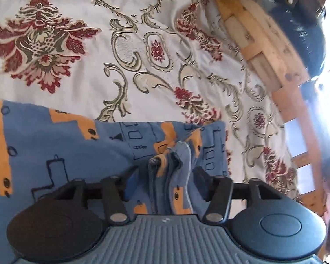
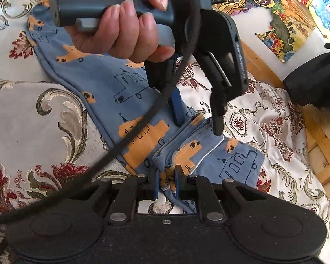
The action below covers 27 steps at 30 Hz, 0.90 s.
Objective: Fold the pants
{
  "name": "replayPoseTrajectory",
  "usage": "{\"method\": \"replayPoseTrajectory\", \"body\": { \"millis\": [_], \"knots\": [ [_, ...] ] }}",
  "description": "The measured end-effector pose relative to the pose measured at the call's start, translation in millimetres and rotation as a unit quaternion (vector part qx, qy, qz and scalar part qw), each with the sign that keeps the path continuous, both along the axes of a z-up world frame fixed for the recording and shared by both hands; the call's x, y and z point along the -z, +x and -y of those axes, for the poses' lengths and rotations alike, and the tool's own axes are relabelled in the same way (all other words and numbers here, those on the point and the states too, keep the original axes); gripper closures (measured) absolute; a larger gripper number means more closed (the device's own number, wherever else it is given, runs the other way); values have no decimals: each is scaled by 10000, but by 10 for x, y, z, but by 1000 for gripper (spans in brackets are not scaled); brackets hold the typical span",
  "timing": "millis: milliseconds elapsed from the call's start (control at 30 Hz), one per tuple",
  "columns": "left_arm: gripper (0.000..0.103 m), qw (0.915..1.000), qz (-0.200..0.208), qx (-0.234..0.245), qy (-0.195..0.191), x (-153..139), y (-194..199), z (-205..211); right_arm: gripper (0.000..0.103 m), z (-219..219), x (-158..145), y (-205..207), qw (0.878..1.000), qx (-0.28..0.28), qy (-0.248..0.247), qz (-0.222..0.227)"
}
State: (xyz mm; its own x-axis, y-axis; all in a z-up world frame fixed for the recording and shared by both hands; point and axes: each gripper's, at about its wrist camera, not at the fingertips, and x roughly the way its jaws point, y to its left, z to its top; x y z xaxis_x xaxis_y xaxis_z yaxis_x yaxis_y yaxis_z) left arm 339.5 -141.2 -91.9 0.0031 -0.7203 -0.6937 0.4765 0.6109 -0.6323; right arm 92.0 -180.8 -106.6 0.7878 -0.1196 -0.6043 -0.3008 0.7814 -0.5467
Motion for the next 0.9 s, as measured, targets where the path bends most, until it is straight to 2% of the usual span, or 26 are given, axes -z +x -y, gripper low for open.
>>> {"method": "replayPoseTrajectory", "body": {
  "millis": [67, 100, 133, 200, 333, 500, 667, 900],
  "knots": [
    [46, 9999, 100, -15, 93, 13, -18, 40, 87, -18, 15, 3, 10000, 39, -32, 0],
    [53, 9996, 171, -15, 233, 15, -31, 77, 87, -24, 16, 1, 10000, 60, -44, 3],
    [65, 9990, 248, -19, 369, 16, -51, 104, 87, -40, 24, -17, 10000, 77, -60, 12],
    [77, 9981, 344, -45, 509, 11, -79, 131, 86, -47, 28, -21, 9999, 101, -76, 42],
    [90, 9981, 436, -102, 425, -33, -139, 84, 87, -81, -21, -68, 9998, 66, -83, 191],
    [92, 9964, 619, -21, 572, -157, -172, 18, 88, -182, -153, -110, 9992, -81, 172, 347],
    [92, 9945, 705, -52, 766, -202, -182, -250, 88, -388, -137, -126, 9988, -345, 274, 229],
    [92, 9941, 828, -238, 661, -192, -221, -680, 89, -674, -162, -80, 9978, -577, 243, 211]
  ]
}}
